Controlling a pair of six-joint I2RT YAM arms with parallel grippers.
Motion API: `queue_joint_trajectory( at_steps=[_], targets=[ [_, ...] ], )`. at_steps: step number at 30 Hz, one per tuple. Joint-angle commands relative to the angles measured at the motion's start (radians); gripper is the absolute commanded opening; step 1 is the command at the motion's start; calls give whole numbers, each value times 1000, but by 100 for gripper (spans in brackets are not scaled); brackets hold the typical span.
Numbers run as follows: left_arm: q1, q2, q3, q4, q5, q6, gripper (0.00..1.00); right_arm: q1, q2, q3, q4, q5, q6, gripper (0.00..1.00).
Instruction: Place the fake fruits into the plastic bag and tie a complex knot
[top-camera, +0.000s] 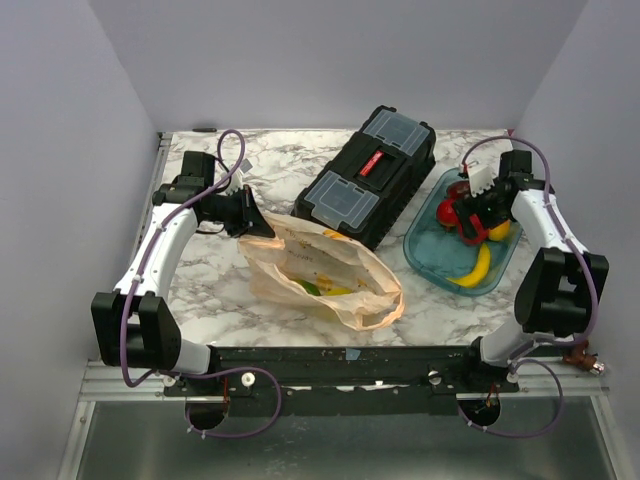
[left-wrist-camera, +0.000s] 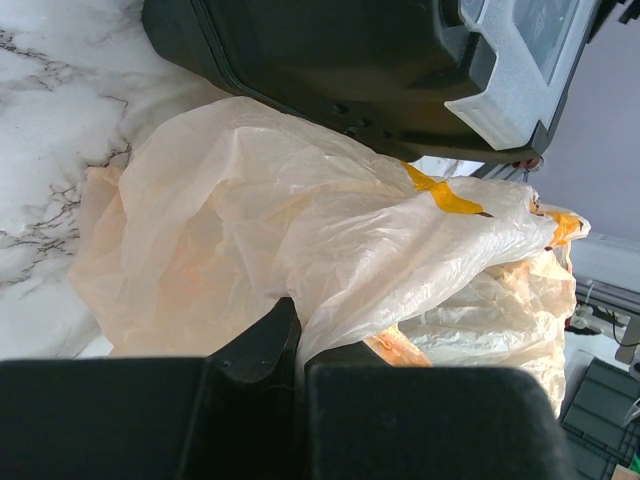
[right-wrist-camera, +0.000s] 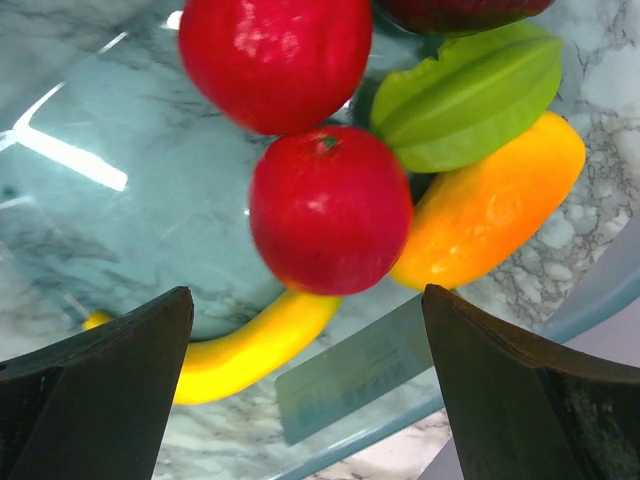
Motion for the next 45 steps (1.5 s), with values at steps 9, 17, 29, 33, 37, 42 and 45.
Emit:
queue_joint_trajectory(
  at_steps=[9,17,29,33,37,42,45],
  targets=[
    [5,9,19,1,17,12,0,5,175,0,131,27,-41,93],
    [5,4,20,-10,14,22,0,6,74,78,7,-35,-17,58],
    [6,5,16,-14,29,17,0,254,23,703,-372,-395,204,49],
    [5,8,11,-3,38,3,0,491,44,834,-347,-425,307,49],
    [5,7,-5,16,53,-15,0,738,84,886,-297,-397,361,48],
    [4,3,-1,19,54,-14,0,1022,106,787,-306,-291,258,44],
    [5,-2,-2,25,55,-18,0,1088,76,635,-267,-234,197,42]
  ],
)
